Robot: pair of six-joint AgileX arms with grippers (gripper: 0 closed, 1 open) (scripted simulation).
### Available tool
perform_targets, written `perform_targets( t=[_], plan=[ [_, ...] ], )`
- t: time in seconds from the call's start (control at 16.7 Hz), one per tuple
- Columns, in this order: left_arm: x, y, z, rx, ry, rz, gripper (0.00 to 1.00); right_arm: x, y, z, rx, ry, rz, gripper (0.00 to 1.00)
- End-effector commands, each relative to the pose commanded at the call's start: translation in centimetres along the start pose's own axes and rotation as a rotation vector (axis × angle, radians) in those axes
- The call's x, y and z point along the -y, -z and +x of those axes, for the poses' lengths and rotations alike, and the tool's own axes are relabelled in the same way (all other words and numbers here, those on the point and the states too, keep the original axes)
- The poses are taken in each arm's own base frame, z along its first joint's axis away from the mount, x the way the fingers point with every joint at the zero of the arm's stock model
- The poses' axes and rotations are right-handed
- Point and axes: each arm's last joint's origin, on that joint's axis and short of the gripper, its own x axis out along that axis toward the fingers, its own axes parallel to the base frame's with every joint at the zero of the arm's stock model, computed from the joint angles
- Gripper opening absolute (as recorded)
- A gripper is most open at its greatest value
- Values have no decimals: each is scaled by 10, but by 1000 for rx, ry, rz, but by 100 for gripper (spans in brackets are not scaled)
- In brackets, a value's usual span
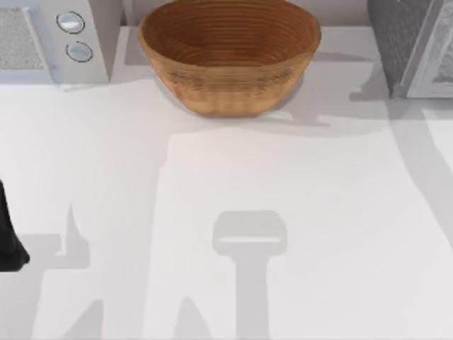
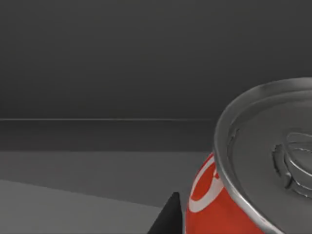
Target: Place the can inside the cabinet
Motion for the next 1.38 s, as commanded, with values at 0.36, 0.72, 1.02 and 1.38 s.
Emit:
perform_targets(
  t=[0.36, 0.72, 1.02, 1.38],
  plan=[
    [0, 0, 0, 0, 0, 0, 100, -5, -10, 13, 2, 1, 1, 0],
    [0, 0, 0, 0, 0, 0, 100, -6, -14, 26, -6, 0, 2, 0],
    [0, 0, 0, 0, 0, 0, 100, -9, -34, 72, -3, -2, 1, 0],
    [0, 0, 0, 0, 0, 0, 100, -6, -41, 132, 8, 1, 3, 0]
  ],
)
